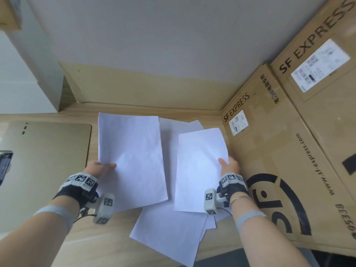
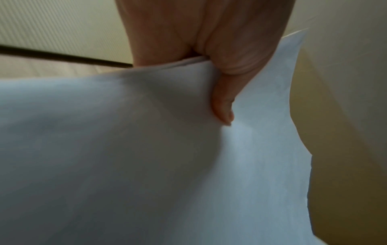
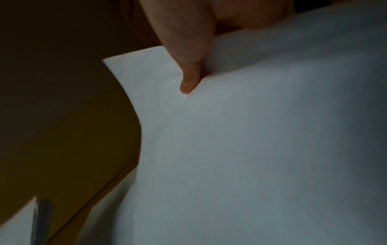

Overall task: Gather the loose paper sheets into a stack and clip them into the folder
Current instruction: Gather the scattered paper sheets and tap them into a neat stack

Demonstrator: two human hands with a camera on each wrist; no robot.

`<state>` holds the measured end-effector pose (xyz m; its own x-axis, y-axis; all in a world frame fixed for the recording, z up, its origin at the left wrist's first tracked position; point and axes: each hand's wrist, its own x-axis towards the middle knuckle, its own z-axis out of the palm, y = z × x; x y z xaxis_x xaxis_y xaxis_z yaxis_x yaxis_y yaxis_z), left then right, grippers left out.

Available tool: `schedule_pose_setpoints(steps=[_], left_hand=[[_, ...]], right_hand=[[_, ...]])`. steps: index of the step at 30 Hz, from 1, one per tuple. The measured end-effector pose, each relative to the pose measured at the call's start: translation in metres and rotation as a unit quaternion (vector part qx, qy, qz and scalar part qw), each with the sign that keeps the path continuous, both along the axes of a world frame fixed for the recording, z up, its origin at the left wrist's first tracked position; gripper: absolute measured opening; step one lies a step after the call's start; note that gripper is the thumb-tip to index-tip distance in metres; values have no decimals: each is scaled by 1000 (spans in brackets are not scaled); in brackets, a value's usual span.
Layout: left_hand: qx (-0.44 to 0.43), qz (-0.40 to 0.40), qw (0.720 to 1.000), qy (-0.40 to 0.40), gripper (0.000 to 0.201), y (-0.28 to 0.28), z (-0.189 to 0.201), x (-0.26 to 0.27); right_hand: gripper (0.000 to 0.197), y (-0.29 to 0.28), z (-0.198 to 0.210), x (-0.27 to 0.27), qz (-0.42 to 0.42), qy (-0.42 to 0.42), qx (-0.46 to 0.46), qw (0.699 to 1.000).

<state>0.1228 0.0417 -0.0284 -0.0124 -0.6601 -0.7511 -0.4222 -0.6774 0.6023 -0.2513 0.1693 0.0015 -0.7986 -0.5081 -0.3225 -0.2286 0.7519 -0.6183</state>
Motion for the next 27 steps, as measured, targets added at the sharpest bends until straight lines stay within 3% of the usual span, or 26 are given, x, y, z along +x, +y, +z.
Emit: schedule_pose_setpoints(steps=[5,8,12,16,18,20,21,24,27], left_hand=[[20,5,1000,-10,41,4,-12,5],[30,-10,999,-17,38,9,-12,1],[28,-35,999,-9,35,16,-10,-6],[28,-25,999,20,67,12,-37,4],[18,-27,999,21,82,3,-77,15],[21,-36,999,26,93,4,-81,16],[16,-33,999,31,89,5,-77,14],[-2,-17,1000,22,46,14,-27,1],[-22,2,999,25,29,14,-22,-1]], right_hand=[[27,-3,10,2,-33,-54,-85,994],[25,-18,11,34,22,-90,-73,993],[30,-41,-17,94,115,-128,-15,985],[32,-53,-33,141,143,-145,4,979],[33,-58,-37,152,158,-134,25,978],[34,-60,-39,155,162,-129,33,978],[33,-59,-40,154,160,-129,29,978],[32,-50,-42,134,144,-112,18,983],[54,-34,-42,94,153,-41,100,982]])
